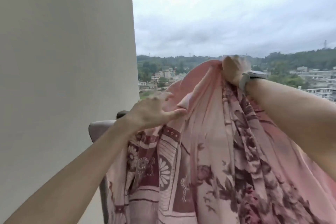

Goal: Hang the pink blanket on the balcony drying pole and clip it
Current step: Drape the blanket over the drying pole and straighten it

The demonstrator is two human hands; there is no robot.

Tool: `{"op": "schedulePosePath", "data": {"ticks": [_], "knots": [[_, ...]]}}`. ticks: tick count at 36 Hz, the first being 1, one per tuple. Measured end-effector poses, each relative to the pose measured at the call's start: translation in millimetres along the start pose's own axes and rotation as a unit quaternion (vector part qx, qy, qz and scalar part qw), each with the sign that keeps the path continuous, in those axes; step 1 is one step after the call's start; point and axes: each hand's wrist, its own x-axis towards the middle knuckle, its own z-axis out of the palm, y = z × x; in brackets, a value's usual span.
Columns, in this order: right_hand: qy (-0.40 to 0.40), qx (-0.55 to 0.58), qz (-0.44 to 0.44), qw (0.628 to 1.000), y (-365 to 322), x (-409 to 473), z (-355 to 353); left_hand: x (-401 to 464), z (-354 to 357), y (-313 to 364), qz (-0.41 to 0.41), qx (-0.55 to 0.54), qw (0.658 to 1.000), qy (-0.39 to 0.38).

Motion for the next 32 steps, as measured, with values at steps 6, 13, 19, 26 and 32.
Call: {"op": "schedulePosePath", "data": {"ticks": [6, 13, 19, 26, 32], "knots": [[-0.214, -0.073, -0.066, 0.972, 0.5, -39.3, 18.5, -46.9, 28.4, -32.2, 0.009, -0.008, 0.999, -0.045], [-0.385, 0.112, -0.183, 0.898, -57.5, -69.1, 17.8, -47.7, 34.0, -54.1, 0.014, -0.099, 0.994, 0.05], [-0.362, 0.268, -0.311, 0.837, -114.0, -130.7, -4.3, -59.7, 48.4, -71.6, -0.027, -0.126, 0.975, 0.182], [-0.174, 0.069, -0.409, 0.893, -141.4, -153.3, 26.3, -90.7, 61.1, -99.0, -0.228, 0.0, 0.932, 0.281], [-0.087, 0.072, -0.444, 0.889, -140.3, -155.3, 30.4, -110.6, 81.9, -110.8, -0.232, -0.098, 0.937, 0.241]]}}
